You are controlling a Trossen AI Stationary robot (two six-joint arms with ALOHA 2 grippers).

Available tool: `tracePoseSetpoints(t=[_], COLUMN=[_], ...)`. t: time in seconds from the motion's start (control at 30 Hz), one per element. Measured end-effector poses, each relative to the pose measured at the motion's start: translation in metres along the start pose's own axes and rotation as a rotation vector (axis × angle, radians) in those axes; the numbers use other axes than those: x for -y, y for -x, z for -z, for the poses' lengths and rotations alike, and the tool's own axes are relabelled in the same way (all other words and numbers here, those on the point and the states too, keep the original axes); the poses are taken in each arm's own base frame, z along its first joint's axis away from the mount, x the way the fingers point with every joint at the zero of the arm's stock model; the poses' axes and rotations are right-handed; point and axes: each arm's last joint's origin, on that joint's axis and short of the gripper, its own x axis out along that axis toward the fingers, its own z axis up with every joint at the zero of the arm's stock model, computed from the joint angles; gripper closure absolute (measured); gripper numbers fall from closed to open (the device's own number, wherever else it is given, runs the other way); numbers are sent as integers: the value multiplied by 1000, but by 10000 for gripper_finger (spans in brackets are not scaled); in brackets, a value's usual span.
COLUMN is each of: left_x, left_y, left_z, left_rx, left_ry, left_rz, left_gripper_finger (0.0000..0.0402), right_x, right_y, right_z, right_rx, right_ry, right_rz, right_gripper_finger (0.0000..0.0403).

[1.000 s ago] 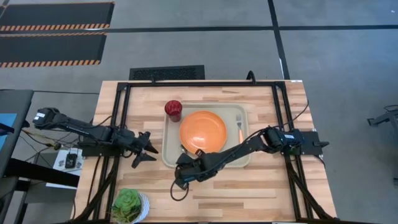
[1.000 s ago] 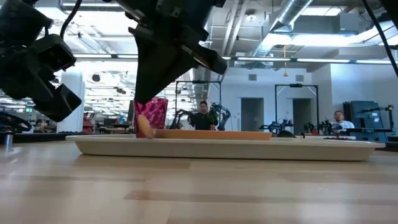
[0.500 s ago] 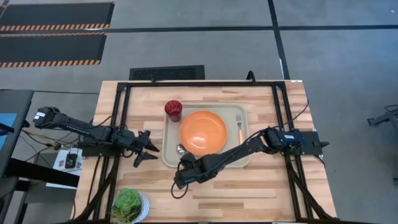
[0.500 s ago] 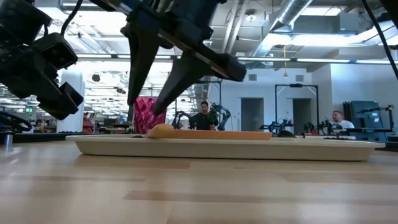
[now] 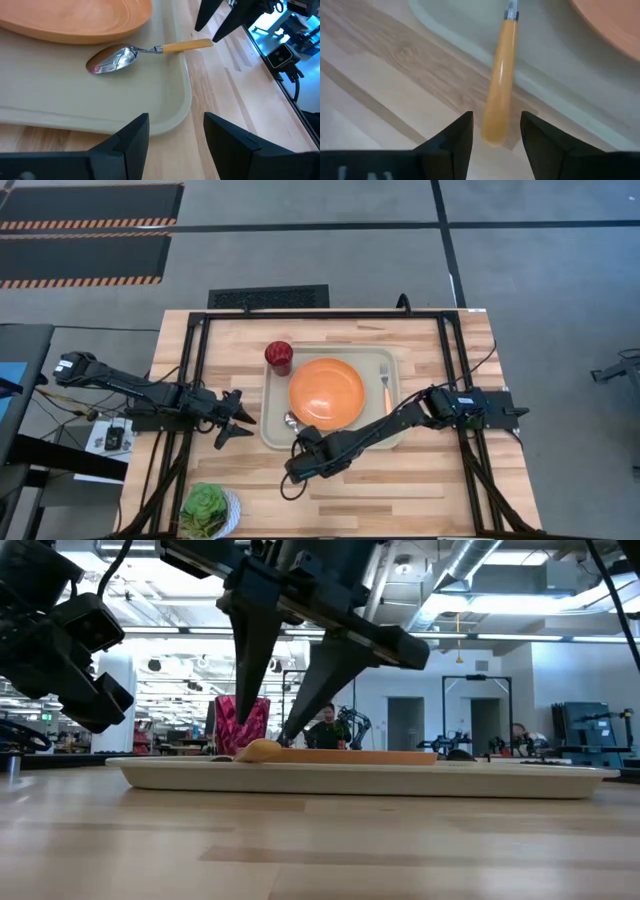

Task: Pick and place plate/cup/fork/spoon on tray
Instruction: Put the orange spoon to the right of the orange plate on the gray serving tray

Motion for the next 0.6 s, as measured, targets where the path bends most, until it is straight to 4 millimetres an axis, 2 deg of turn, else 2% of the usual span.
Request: tracePoseSetpoints(t=[0.37,0.6], left_x=[0,0], left_y=[0,0], left_z=[0,0], left_rx=[1,1], left_ry=[-2,-1], left_rz=[-3,-3], left_gripper_finger=[226,226], right_x=[-1,3], right_y=[-4,-11], right_z=[0,-8], right_rx=[-41,-38], right_ry=[-9,-27], right_rz=[-28,-22], right_gripper_finger=[223,222])
